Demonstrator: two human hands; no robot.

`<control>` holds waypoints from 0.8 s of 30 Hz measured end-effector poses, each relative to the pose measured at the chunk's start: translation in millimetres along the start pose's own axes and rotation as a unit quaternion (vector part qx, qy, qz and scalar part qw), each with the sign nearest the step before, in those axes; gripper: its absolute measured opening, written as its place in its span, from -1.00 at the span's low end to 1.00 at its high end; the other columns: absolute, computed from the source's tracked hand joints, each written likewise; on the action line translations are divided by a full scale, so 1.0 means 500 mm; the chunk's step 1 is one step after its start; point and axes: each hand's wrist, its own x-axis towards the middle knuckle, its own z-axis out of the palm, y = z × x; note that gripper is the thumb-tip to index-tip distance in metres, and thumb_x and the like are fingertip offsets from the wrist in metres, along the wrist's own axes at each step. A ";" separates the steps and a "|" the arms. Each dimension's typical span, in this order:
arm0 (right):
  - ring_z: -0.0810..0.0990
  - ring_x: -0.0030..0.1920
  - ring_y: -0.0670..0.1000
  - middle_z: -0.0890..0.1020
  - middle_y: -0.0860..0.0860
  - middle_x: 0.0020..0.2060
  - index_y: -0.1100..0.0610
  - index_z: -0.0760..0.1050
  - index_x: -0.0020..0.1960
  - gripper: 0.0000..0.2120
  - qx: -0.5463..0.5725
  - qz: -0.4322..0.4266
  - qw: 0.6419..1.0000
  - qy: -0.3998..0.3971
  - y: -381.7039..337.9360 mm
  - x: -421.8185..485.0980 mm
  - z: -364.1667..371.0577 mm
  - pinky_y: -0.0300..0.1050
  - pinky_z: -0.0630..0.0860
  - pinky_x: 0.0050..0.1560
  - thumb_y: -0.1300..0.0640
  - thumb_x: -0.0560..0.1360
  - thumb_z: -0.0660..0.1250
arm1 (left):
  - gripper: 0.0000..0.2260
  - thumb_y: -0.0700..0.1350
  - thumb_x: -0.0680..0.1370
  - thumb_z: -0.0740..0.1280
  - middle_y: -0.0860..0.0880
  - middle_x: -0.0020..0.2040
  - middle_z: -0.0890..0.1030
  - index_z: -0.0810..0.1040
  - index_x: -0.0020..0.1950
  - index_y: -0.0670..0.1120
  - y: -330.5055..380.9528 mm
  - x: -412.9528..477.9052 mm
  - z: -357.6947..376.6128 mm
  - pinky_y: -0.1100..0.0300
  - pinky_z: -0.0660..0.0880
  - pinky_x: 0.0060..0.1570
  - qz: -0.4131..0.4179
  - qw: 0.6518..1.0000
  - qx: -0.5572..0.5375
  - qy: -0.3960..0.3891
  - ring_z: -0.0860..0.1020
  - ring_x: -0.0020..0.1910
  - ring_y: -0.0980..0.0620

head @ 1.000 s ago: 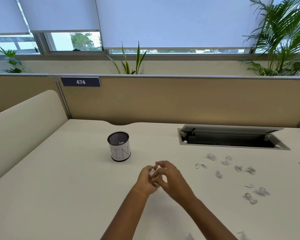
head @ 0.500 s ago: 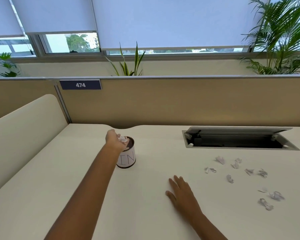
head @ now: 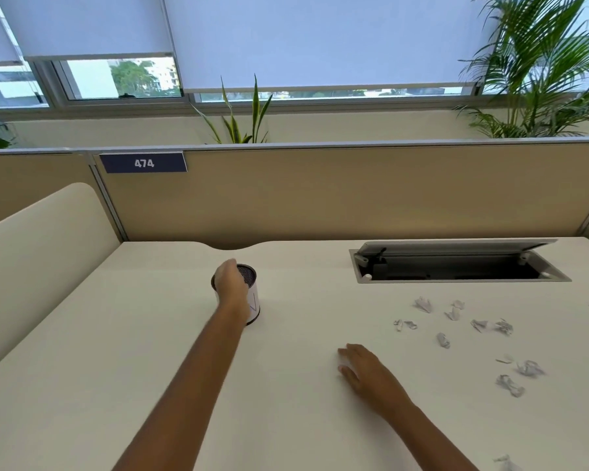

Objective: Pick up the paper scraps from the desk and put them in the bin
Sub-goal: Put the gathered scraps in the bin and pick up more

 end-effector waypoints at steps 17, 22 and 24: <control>0.10 0.47 -0.07 0.12 -0.06 0.50 -0.14 0.12 0.43 -0.47 -0.008 -0.024 0.998 -0.062 0.109 -0.155 -0.058 -0.27 0.09 0.43 0.13 0.55 0.23 | -0.62 0.01 0.48 0.38 0.01 0.04 0.32 0.45 0.28 0.00 -0.340 -0.277 -0.033 0.34 0.37 0.06 0.081 0.676 0.570 -0.459 0.41 0.00 0.09; 0.33 0.34 -0.06 0.40 -0.05 0.35 0.01 0.43 0.28 -0.67 -0.015 -0.089 0.996 -0.010 0.095 -0.158 -0.036 -0.56 0.22 0.18 0.25 0.56 0.15 | -0.65 -0.04 0.42 0.41 -0.01 0.10 0.34 0.45 0.16 -0.05 -0.357 -0.319 -0.038 0.12 0.39 0.13 0.176 0.604 0.648 -0.429 0.39 0.21 -0.01; 0.42 0.21 -0.05 0.51 -0.02 0.20 0.07 0.49 0.18 -0.74 -0.025 -0.078 0.997 0.006 0.098 -0.158 -0.036 -0.30 0.40 0.15 0.23 0.57 0.13 | -0.74 -0.11 0.46 0.34 0.05 -0.10 0.32 0.47 0.13 -0.09 -0.365 -0.327 -0.033 0.15 0.37 0.00 0.183 0.622 0.642 -0.408 0.43 0.12 -0.01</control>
